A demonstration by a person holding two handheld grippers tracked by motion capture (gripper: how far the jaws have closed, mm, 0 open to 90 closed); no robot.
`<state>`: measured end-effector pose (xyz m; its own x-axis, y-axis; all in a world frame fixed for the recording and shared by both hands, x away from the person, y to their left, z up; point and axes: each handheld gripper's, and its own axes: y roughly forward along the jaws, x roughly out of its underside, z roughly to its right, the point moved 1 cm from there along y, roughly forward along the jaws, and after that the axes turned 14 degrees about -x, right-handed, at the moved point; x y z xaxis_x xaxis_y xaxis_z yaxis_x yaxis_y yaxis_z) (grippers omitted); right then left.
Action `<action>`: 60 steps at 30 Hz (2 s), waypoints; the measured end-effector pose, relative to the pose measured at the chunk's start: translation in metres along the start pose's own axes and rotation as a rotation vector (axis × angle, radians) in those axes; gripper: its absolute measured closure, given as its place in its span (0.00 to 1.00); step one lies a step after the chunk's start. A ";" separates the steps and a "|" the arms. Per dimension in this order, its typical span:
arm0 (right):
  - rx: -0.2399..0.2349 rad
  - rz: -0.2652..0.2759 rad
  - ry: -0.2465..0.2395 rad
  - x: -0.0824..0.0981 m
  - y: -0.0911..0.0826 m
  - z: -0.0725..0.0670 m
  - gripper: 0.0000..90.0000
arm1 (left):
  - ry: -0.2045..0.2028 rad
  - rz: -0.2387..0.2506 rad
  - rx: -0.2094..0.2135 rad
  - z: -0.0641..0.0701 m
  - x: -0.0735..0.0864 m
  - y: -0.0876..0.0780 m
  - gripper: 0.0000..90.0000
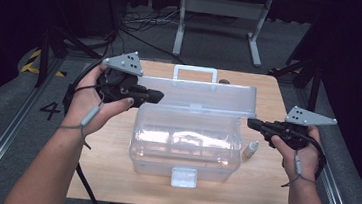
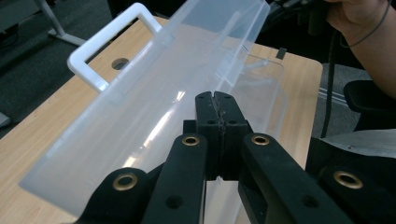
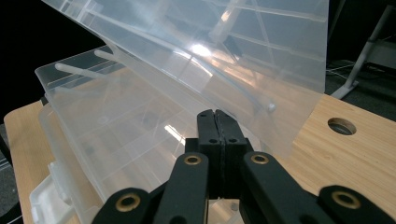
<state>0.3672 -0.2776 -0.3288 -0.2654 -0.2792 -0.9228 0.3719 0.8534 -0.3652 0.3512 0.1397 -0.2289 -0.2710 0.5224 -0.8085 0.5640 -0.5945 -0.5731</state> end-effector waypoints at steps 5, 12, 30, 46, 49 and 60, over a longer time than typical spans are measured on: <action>0.015 0.018 0.011 -0.004 0.002 0.002 1.00 | -0.030 0.011 0.031 0.002 0.025 0.003 1.00; 0.032 0.030 0.016 -0.005 0.003 0.002 1.00 | -0.065 0.016 -0.010 0.002 0.053 0.011 1.00; 0.039 0.052 0.013 -0.003 0.006 0.002 1.00 | -0.203 0.070 -0.196 -0.016 0.085 0.037 0.99; 0.037 0.070 0.033 0.000 0.004 -0.004 0.92 | -0.211 0.105 -0.241 -0.018 0.084 0.039 0.99; 0.043 0.060 0.030 0.000 0.004 -0.006 0.89 | -0.200 0.118 -0.261 -0.018 0.083 0.041 1.00; 0.161 0.045 -0.012 -0.002 -0.009 -0.022 0.81 | -0.206 0.121 -0.252 -0.023 0.080 0.043 1.00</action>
<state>0.3447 -0.2748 -0.3210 -0.2349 -0.2485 -0.9397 0.5211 0.7839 -0.3375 0.3717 0.1701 -0.3149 -0.3278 0.3076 -0.8933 0.7695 -0.4617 -0.4413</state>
